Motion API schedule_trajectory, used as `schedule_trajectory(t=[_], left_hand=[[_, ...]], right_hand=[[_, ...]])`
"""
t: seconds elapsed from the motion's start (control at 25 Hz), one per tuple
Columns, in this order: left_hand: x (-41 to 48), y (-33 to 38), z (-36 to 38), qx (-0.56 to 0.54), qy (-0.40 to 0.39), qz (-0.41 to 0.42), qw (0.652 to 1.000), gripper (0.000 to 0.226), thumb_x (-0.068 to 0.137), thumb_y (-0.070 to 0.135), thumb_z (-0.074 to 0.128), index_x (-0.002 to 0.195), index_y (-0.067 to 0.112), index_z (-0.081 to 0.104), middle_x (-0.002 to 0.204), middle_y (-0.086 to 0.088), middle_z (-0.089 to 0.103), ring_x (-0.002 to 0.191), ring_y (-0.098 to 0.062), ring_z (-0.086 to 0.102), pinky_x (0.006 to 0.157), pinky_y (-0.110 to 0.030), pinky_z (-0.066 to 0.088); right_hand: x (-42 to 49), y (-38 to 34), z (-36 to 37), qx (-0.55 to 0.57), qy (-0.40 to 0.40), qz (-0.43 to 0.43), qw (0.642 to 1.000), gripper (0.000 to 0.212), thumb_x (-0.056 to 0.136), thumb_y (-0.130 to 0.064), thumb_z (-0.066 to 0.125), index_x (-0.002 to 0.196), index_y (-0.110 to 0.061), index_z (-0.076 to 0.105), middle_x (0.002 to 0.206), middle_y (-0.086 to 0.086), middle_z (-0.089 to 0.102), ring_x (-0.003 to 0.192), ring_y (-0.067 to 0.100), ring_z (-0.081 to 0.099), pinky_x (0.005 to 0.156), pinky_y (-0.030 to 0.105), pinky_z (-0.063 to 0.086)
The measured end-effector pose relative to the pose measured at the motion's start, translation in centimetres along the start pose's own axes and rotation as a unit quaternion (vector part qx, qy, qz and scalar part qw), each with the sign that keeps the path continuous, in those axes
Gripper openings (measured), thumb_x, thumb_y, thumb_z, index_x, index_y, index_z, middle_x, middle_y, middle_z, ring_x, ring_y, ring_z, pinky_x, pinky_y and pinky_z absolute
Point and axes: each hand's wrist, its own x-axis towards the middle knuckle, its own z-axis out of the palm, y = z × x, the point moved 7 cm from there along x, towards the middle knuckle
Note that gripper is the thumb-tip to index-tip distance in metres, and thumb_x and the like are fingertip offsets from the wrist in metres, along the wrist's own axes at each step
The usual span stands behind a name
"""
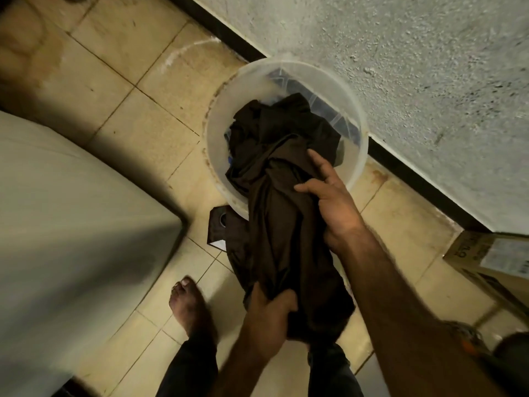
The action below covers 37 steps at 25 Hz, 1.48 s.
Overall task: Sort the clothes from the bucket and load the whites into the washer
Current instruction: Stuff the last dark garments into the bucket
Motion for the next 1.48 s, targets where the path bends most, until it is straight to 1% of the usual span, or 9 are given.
schedule_trajectory(t=[0.2, 0.32, 0.44, 0.6, 0.84, 0.96, 1.08, 1.24, 1.48], left_hand=[[-1.1, 4.0, 1.4, -0.086, -0.04, -0.035, 0.995, 0.014, 0.042, 0.019, 0.058, 0.039, 0.024, 0.045, 0.048, 0.006, 0.042, 0.05, -0.009, 0.046, 0.048, -0.02, 0.039], [0.5, 5.4, 1.9, -0.158, -0.035, -0.054, 0.985, 0.013, 0.053, 0.012, 0.056, 0.064, 0.014, 0.05, 0.065, -0.004, 0.043, 0.061, -0.018, 0.048, 0.059, -0.027, 0.041], [2.7, 7.3, 2.1, -0.189, -0.031, -0.042, 0.981, 0.022, 0.061, 0.022, 0.057, 0.076, 0.01, 0.066, 0.076, -0.011, 0.064, 0.071, -0.022, 0.066, 0.067, -0.027, 0.056], [7.0, 7.6, 0.7, -0.065, 0.062, -0.061, 0.994, 0.031, 0.09, 0.026, 0.059, 0.113, 0.012, 0.074, 0.106, -0.01, 0.076, 0.1, -0.029, 0.071, 0.09, -0.041, 0.059], [12.5, 10.6, -0.3, 0.122, 0.12, 0.047, 0.984, 0.015, 0.093, 0.006, 0.057, 0.084, 0.014, 0.065, 0.09, -0.01, 0.067, 0.098, -0.033, 0.066, 0.093, -0.042, 0.056], [12.7, 9.5, 0.1, 0.127, 0.083, 0.021, 0.988, 0.019, 0.1, 0.009, 0.052, 0.088, 0.006, 0.067, 0.096, -0.013, 0.067, 0.09, -0.025, 0.063, 0.082, -0.021, 0.053], [9.9, 7.1, 2.3, -0.066, -0.074, -0.081, 0.992, 0.054, 0.103, 0.046, 0.039, 0.1, 0.01, 0.08, 0.112, -0.014, 0.075, 0.089, -0.017, 0.075, 0.071, -0.019, 0.059], [5.5, 5.0, 3.0, -0.204, -0.17, -0.085, 0.96, 0.059, 0.1, 0.059, 0.033, 0.114, 0.022, 0.078, 0.12, -0.005, 0.074, 0.112, -0.018, 0.071, 0.09, -0.029, 0.058], [6.3, 6.9, 2.2, -0.005, -0.033, -0.027, 0.999, 0.03, 0.092, 0.024, 0.069, 0.119, 0.012, 0.072, 0.109, -0.011, 0.077, 0.102, -0.029, 0.074, 0.093, -0.039, 0.059]], right_hand=[[-0.3, 1.1, -1.6, -0.042, 0.087, -0.016, 0.995, 0.059, 0.09, -0.05, 0.068, 0.145, -0.033, 0.052, 0.149, -0.008, 0.052, 0.133, 0.011, 0.052, 0.099, 0.02, 0.046], [-3.6, 3.2, -2.3, 0.017, 0.172, 0.005, 0.985, 0.061, 0.067, -0.078, 0.071, 0.113, -0.038, 0.068, 0.114, -0.016, 0.072, 0.106, 0.006, 0.069, 0.074, 0.015, 0.055], [-5.4, 6.3, -1.7, 0.023, 0.122, 0.083, 0.989, 0.087, 0.065, -0.088, 0.056, 0.124, -0.025, 0.065, 0.126, 0.004, 0.07, 0.116, 0.022, 0.067, 0.097, 0.045, 0.056], [-7.5, 8.2, -0.1, 0.017, -0.026, 0.143, 0.989, 0.075, 0.061, -0.096, 0.056, 0.12, -0.052, 0.065, 0.132, -0.012, 0.068, 0.125, 0.016, 0.062, 0.112, 0.048, 0.044], [-7.4, 5.7, -0.2, -0.06, 0.005, 0.06, 0.996, 0.046, 0.077, -0.041, 0.085, 0.12, -0.035, 0.07, 0.111, -0.009, 0.077, 0.103, 0.014, 0.074, 0.092, 0.041, 0.061], [-6.6, 5.1, -0.5, -0.009, 0.068, 0.054, 0.996, 0.033, 0.083, -0.017, 0.082, 0.115, -0.019, 0.074, 0.101, 0.001, 0.08, 0.091, 0.021, 0.077, 0.075, 0.035, 0.064], [-4.5, 3.5, 0.1, 0.025, 0.067, 0.043, 0.997, 0.022, 0.083, -0.017, 0.08, 0.1, -0.028, 0.076, 0.097, 0.0, 0.08, 0.086, 0.021, 0.078, 0.067, 0.029, 0.063], [0.0, 0.9, 0.2, -0.009, 0.085, 0.024, 0.996, 0.041, 0.081, -0.013, 0.081, 0.121, -0.013, 0.071, 0.11, 0.008, 0.077, 0.101, 0.029, 0.073, 0.092, 0.042, 0.06], [3.1, 1.8, -1.2, -0.124, 0.037, 0.069, 0.989, 0.078, 0.086, -0.04, 0.078, 0.149, -0.007, 0.046, 0.142, 0.006, 0.059, 0.127, 0.024, 0.059, 0.107, 0.031, 0.045]])
